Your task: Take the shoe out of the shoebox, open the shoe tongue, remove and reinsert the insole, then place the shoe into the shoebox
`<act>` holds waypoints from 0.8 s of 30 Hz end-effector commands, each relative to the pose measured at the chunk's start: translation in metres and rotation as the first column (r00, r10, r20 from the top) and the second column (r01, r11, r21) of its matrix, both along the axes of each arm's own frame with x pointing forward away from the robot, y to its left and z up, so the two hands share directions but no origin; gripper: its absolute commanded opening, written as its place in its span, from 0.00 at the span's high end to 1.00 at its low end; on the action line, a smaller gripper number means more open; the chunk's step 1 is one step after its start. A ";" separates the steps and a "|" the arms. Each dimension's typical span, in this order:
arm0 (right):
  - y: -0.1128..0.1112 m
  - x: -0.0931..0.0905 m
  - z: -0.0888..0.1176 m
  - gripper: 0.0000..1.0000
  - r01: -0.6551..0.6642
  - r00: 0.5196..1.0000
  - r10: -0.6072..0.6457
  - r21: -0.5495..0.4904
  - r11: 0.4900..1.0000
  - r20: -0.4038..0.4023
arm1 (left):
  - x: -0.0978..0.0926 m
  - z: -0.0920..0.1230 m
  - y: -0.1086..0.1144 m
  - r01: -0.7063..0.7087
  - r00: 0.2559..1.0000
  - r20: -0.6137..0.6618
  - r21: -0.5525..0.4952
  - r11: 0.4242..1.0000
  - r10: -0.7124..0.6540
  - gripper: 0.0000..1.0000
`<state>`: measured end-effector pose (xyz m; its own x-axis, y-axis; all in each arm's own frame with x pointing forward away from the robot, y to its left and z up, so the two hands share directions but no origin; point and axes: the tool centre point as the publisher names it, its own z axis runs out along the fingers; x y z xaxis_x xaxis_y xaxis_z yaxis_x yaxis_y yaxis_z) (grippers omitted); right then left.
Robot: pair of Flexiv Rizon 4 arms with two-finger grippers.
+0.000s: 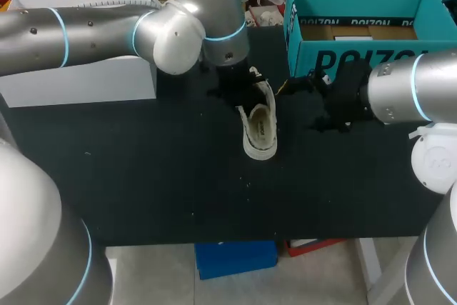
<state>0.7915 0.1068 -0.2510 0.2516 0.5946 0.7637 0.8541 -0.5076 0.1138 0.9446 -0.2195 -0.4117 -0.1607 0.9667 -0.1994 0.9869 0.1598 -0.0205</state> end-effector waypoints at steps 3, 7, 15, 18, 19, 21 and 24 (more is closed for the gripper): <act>0.001 0.000 0.000 0.00 0.000 1.000 0.000 -0.001 1.000 0.000 | 0.003 0.026 0.008 0.013 1.000 0.009 -0.011 1.000 -0.013 1.00; 0.001 0.000 0.000 0.00 0.000 1.000 0.000 -0.001 1.000 0.000 | 0.005 0.059 0.019 0.019 1.000 0.011 -0.026 0.999 -0.019 1.00; 0.001 0.000 0.000 0.00 0.000 1.000 0.000 -0.001 1.000 0.000 | 0.017 0.141 0.055 -0.063 0.996 0.062 -0.048 0.997 0.066 1.00; 0.001 0.000 0.000 0.00 0.000 1.000 0.000 -0.001 1.000 0.000 | 0.024 0.172 0.073 -0.126 0.988 0.083 -0.062 0.990 0.131 1.00; 0.001 0.000 0.000 0.00 0.000 1.000 0.000 -0.001 1.000 0.000 | 0.026 0.181 0.080 -0.144 0.985 0.086 -0.071 0.987 0.150 1.00; 0.001 0.000 0.000 0.00 0.000 1.000 0.000 -0.001 1.000 0.000 | 0.031 0.198 0.099 -0.201 0.972 0.106 -0.089 0.976 0.210 1.00; 0.001 0.000 0.000 0.00 0.000 1.000 0.000 -0.001 1.000 0.000 | 0.039 0.214 0.124 -0.281 0.949 0.115 -0.120 0.952 0.294 1.00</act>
